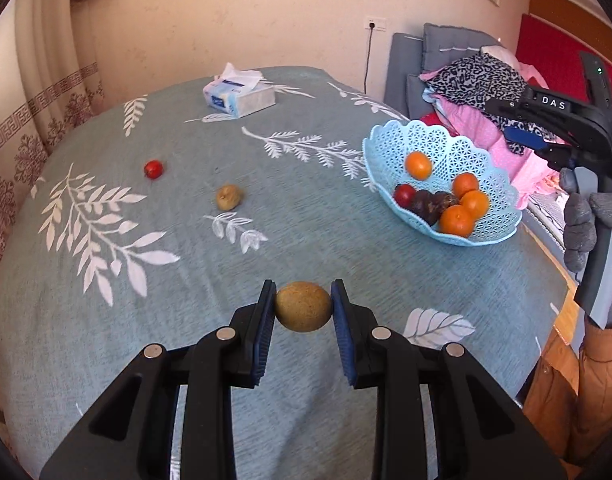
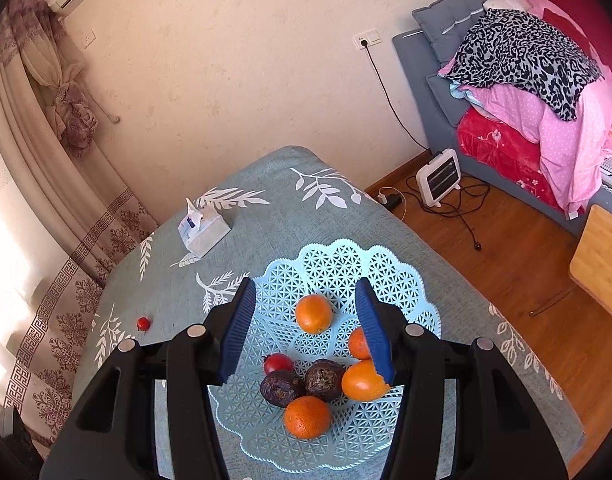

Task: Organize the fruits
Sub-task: 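Carry the tan fruit into the basket and open the left tool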

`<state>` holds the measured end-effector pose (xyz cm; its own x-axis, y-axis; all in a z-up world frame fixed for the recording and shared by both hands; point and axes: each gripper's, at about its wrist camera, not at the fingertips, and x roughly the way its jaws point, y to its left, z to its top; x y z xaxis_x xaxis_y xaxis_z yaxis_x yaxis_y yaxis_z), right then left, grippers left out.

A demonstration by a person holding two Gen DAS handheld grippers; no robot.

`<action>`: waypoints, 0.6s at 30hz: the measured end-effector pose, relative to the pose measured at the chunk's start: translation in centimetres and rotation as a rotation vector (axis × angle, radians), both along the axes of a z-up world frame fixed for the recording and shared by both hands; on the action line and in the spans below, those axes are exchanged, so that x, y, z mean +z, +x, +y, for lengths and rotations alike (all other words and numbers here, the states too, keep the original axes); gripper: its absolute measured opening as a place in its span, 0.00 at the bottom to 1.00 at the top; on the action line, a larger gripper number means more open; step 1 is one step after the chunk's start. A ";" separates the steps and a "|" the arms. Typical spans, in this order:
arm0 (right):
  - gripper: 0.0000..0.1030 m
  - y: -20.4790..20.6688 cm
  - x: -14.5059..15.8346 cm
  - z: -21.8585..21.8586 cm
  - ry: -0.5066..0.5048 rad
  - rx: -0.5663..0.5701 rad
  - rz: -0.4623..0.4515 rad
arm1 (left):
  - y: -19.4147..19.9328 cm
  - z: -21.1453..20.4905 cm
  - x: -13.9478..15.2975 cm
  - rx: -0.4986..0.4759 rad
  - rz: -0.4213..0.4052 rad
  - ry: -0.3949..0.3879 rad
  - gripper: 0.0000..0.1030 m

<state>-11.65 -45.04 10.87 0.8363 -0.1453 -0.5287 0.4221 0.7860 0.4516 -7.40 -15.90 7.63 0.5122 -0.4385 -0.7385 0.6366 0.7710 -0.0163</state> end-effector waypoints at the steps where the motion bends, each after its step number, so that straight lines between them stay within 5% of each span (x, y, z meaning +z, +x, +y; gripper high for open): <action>1: 0.52 -0.1 0.1 -0.2 0.002 -0.005 -0.004 | 0.1 -1.2 0.1 -0.019 0.000 0.003 0.28; 10: 0.55 -0.6 0.4 -1.2 0.005 -0.027 -0.012 | 1.3 -10.0 0.4 -0.148 0.027 -0.015 0.28; 18: 0.56 -0.6 0.3 -1.9 0.021 -0.040 -0.017 | 2.2 -13.2 -0.2 -0.180 0.041 -0.023 0.28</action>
